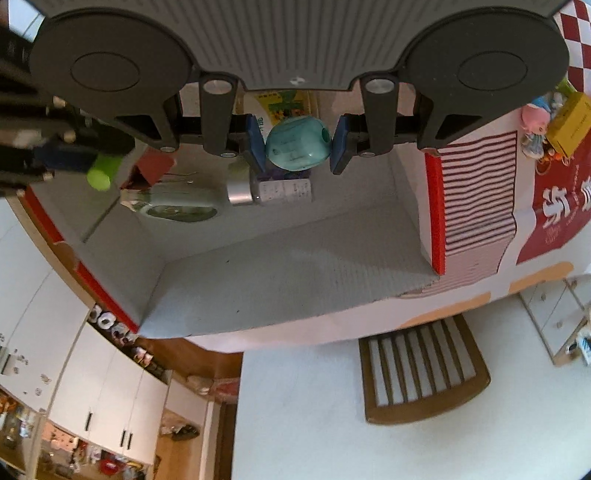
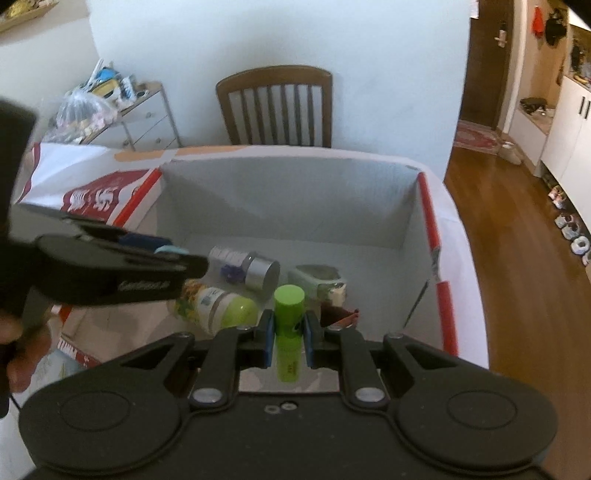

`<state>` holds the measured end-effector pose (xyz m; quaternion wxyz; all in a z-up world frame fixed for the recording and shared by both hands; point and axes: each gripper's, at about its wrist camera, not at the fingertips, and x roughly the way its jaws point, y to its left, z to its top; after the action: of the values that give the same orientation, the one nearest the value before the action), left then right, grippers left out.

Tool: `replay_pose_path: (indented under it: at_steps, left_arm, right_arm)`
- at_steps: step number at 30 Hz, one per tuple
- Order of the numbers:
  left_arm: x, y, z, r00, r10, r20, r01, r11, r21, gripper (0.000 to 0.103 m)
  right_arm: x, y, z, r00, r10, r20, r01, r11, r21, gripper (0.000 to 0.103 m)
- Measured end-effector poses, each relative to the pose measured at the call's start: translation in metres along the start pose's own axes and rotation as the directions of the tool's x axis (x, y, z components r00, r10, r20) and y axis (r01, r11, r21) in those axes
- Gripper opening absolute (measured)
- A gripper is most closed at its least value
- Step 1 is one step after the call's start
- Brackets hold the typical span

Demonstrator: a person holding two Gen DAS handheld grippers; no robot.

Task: Organize rigid objects
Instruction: 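Carry the sharpener and highlighter into the cardboard box with both tools, then open both tools to drop the items and lift out of the box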

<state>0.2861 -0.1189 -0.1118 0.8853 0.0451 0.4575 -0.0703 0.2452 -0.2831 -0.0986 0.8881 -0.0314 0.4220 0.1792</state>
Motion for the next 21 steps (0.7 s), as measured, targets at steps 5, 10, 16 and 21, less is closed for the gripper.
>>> replay_pose_path:
  at_steps: [5,10,16,21]
  left_arm:
    - [0.01,-0.003,0.003,0.999,0.01,-0.032,-0.01,1.0,0.0,0.037]
    - [0.018,-0.007,0.004,0.998,0.015,-0.06,-0.015,1.0,-0.001,0.037]
    - [0.024,-0.011,0.004,0.996,0.015,-0.092,-0.015,1.0,0.006,0.037]
    - [0.027,-0.012,0.001,0.994,0.021,-0.111,-0.02,1.0,0.012,0.037]
  right_arm:
    - [0.01,-0.004,-0.002,0.999,0.021,-0.033,-0.021,1.0,-0.001,0.015]
    - [0.015,-0.005,-0.004,0.998,0.036,-0.053,-0.036,0.999,0.001,0.015]
    - [0.02,-0.008,-0.004,0.997,0.04,-0.071,-0.039,0.999,0.014,0.015]
    - [0.02,-0.01,-0.003,0.996,0.049,-0.076,-0.047,0.999,0.021,0.015]
